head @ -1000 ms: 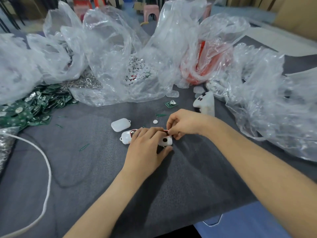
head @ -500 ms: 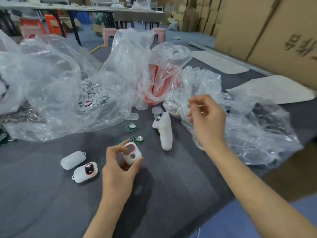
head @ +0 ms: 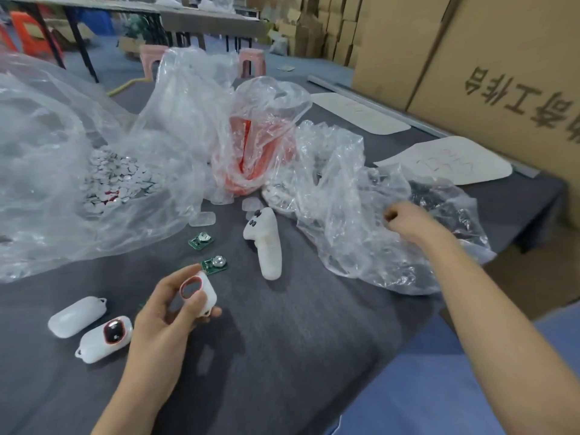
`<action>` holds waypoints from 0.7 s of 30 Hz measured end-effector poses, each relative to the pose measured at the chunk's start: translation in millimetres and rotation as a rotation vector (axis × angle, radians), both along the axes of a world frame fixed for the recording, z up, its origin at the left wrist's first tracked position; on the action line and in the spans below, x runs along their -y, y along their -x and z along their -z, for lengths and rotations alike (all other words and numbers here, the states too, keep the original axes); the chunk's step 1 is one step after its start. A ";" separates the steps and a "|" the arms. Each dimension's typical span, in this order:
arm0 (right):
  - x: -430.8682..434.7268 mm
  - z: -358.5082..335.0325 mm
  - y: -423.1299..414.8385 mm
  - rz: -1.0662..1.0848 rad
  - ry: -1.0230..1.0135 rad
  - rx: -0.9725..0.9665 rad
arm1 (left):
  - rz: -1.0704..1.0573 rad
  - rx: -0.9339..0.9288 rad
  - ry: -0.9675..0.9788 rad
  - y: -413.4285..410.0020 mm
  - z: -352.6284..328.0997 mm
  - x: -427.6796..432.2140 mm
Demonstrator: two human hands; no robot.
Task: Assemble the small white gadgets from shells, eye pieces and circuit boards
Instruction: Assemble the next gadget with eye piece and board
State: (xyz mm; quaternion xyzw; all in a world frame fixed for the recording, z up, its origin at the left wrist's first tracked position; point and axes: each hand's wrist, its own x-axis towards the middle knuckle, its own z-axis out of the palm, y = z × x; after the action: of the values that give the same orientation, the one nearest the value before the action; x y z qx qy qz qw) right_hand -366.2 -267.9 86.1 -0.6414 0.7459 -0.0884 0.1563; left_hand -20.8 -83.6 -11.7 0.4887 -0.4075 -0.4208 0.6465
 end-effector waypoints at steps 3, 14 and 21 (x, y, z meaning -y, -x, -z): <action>8.2 -2.8 -2.3 -0.055 -0.036 -0.062 | 0.007 0.000 0.018 0.9 0.5 0.4; 14.9 -11.5 -2.5 -0.079 -0.189 -0.255 | -0.002 -0.031 0.019 3.9 -1.5 -1.4; 8.8 -54.8 -21.6 -0.116 0.478 0.002 | 0.002 -0.023 0.020 3.0 0.7 -0.3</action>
State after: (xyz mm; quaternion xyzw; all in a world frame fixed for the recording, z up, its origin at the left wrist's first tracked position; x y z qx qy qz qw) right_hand -344.5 -276.7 140.9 -0.7017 0.6656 -0.2540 0.0054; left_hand -23.8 -83.3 -12.4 0.4771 -0.4045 -0.4231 0.6556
